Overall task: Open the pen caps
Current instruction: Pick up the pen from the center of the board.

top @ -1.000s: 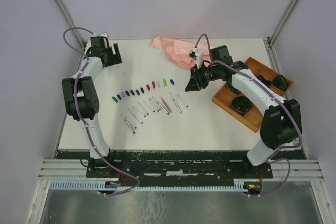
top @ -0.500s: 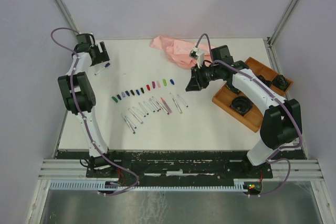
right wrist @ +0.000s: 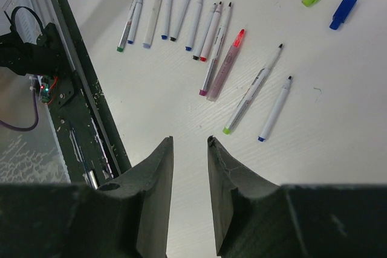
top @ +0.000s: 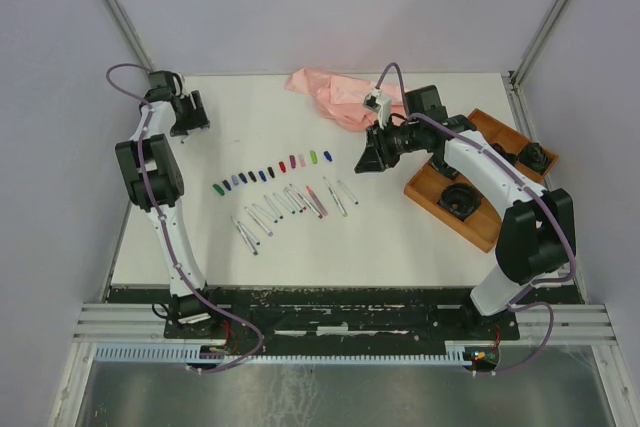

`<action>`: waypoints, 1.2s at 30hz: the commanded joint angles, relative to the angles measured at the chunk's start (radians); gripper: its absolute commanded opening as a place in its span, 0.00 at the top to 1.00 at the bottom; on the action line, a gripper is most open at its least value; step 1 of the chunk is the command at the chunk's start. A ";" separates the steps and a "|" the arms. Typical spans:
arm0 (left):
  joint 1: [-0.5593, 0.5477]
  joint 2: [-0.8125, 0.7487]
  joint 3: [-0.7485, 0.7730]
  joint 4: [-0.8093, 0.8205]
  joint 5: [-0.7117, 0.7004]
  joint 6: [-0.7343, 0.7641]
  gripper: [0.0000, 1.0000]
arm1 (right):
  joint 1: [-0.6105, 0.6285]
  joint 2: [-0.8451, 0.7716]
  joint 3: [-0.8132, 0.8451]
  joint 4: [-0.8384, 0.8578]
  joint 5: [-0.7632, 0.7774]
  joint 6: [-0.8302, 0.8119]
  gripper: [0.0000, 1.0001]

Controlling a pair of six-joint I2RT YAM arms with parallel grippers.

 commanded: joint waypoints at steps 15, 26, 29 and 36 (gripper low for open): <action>-0.022 -0.088 -0.134 0.014 -0.061 -0.050 0.58 | -0.010 0.003 0.048 0.011 -0.058 0.018 0.64; -0.075 -0.075 -0.135 -0.033 -0.188 -0.026 0.68 | -0.016 -0.005 0.047 0.014 -0.070 0.026 0.64; -0.080 -0.071 -0.139 -0.038 -0.197 -0.025 0.69 | -0.017 -0.006 0.047 0.016 -0.073 0.028 0.64; -0.084 -0.085 -0.123 -0.048 -0.169 -0.023 0.97 | -0.017 -0.019 0.044 0.018 -0.086 0.028 0.64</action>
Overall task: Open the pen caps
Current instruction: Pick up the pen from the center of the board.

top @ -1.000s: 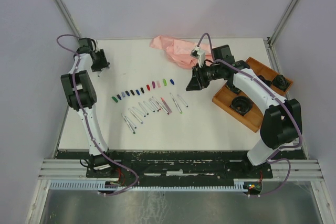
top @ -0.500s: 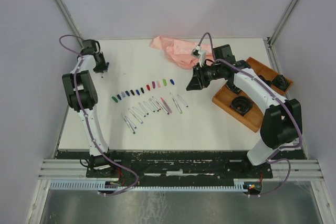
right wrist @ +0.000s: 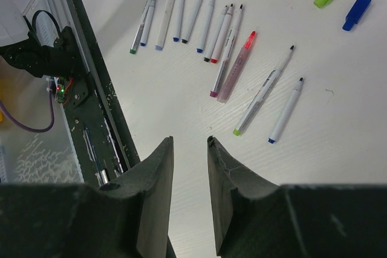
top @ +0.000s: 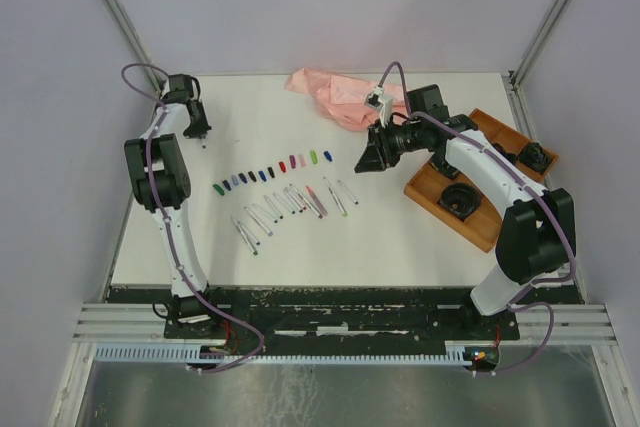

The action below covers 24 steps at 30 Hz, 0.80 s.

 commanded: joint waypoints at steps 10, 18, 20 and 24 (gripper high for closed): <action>-0.012 -0.301 -0.145 0.121 0.157 -0.138 0.97 | -0.005 -0.118 -0.026 0.134 -0.109 0.040 0.64; -0.063 -0.639 -0.509 0.595 0.468 -0.392 0.97 | -0.007 -0.257 -0.162 0.427 -0.185 0.222 0.62; -0.102 -0.726 -0.599 0.739 0.501 -0.479 0.97 | -0.007 -0.296 -0.213 0.544 -0.171 0.302 0.60; -0.245 -0.933 -0.884 1.128 0.455 -0.594 0.97 | -0.006 -0.375 -0.317 0.742 -0.098 0.410 0.43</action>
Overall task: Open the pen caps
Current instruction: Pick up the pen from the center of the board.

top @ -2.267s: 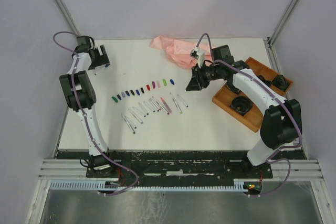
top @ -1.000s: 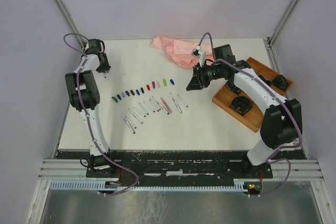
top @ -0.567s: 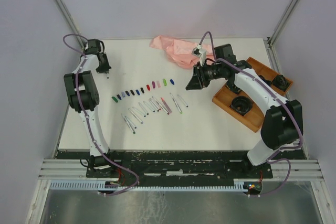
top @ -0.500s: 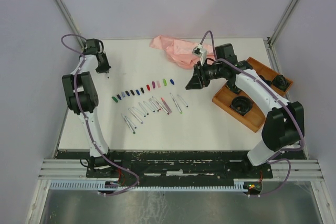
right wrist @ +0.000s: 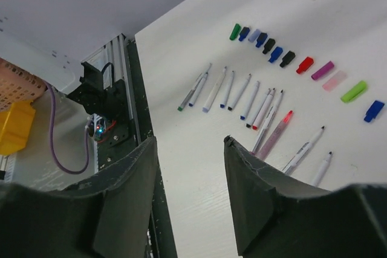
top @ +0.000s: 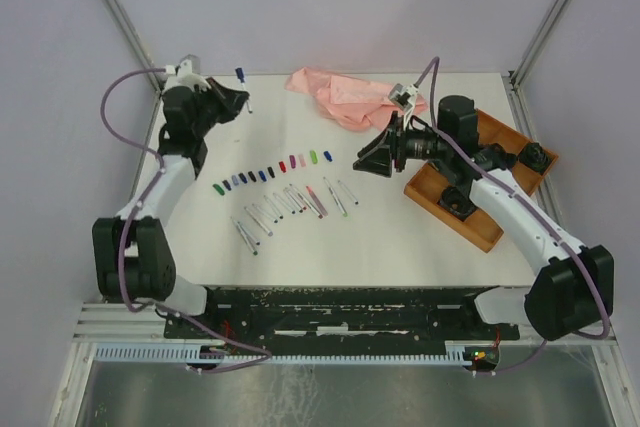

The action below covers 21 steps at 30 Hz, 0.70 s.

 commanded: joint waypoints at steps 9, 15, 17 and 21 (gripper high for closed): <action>-0.452 -0.490 -0.645 0.963 -0.147 -0.251 0.97 | 0.010 -0.110 -0.210 0.738 0.019 0.443 0.30; -0.656 -0.563 -0.741 1.052 -0.264 -0.164 0.97 | 0.080 -0.088 -0.231 0.820 0.016 0.477 0.28; -0.699 -0.570 -0.758 1.070 -0.289 -0.141 0.97 | 0.110 -0.086 -0.245 0.861 0.010 0.480 0.28; -0.760 -0.559 -0.789 1.135 -0.312 -0.128 0.97 | 0.147 -0.089 -0.252 0.863 0.012 0.450 0.28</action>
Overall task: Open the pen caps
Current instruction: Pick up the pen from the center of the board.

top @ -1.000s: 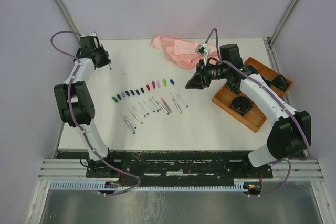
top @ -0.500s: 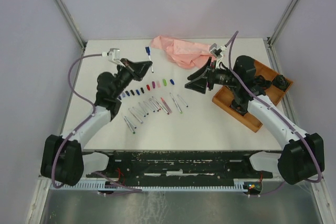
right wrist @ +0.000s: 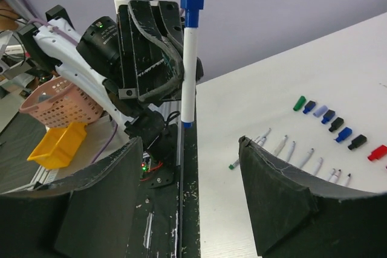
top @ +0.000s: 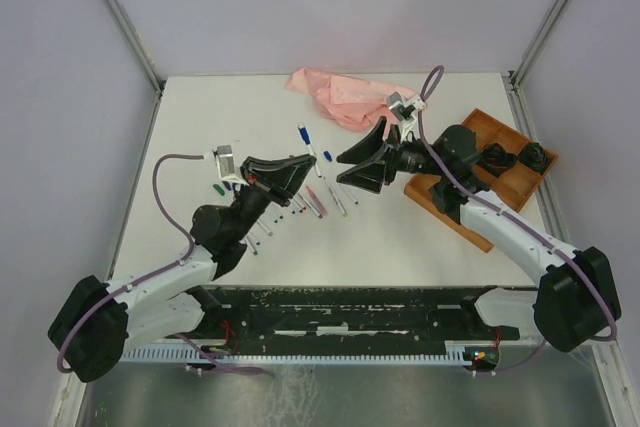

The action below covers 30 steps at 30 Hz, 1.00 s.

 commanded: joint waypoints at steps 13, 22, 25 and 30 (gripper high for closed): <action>-0.129 0.115 -0.038 0.261 -0.098 0.090 0.97 | 0.103 0.022 0.036 -0.082 0.043 -0.085 0.41; -0.145 0.158 -0.032 0.273 -0.094 0.089 0.97 | 0.126 0.030 0.076 -0.212 0.052 -0.161 0.59; -0.148 0.165 -0.036 0.274 -0.090 0.082 0.97 | 0.127 0.030 0.076 -0.218 0.054 -0.170 0.67; -0.151 0.166 -0.035 0.267 -0.082 0.078 0.97 | 0.126 0.025 0.086 -0.240 0.055 -0.182 0.74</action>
